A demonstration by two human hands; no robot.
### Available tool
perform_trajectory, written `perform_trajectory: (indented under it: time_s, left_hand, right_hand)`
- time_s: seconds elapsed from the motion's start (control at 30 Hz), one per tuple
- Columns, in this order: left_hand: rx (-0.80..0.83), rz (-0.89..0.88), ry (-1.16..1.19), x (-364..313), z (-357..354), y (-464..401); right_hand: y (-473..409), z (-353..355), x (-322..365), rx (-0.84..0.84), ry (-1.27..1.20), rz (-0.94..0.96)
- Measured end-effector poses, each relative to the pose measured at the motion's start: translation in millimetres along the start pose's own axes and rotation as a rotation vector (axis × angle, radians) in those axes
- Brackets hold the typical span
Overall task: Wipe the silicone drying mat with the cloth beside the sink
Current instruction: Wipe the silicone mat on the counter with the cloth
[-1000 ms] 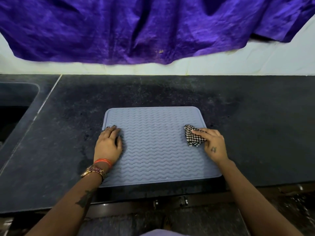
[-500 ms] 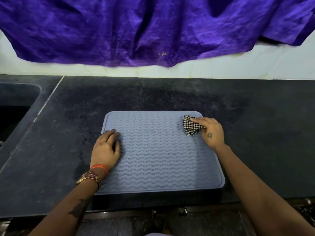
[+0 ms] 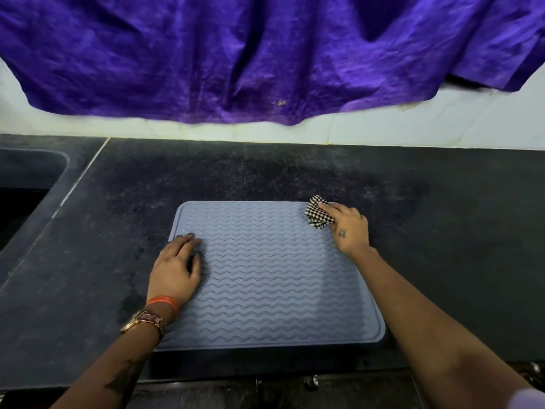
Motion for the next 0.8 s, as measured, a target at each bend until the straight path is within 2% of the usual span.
perform_trajectory:
  time_s: [0.23,0.4,0.6,0.73,0.8]
  left_hand:
    - [-0.009,0.001,0.004,0.3,-0.8,-0.5]
    - [-0.026,-0.003,0.007,1.8,-2.3,-0.7]
    - [-0.049,0.016,0.024,-1.3,1.0,0.7]
    - [-0.047,0.015,0.025,-2.8,2.5,0.8]
    - [-0.05,0.021,0.024,-1.8,2.2,-0.1]
  right_hand:
    - [-15.0,22.7,6.0,-0.132,0.048,0.019]
    - [-14.4,1.8,6.6,0.042,0.12,-0.031]
    - [-25.3,15.0,11.6,0.054,0.008,0.034]
    - [-23.1,25.3,10.7,-0.115,-0.051,-0.05]
    - [-14.2,19.6,7.5,-0.137,0.006,-0.117]
Point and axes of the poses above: each hand's wrist, its own y-axis away from the middle knuckle, its own z-axis out of the back of the hand, x = y × z, the point moved 5 cm from there along -y, towards the middle knuckle, and after that the axes turned 14 degrees about -y, right-handed, at the moved point
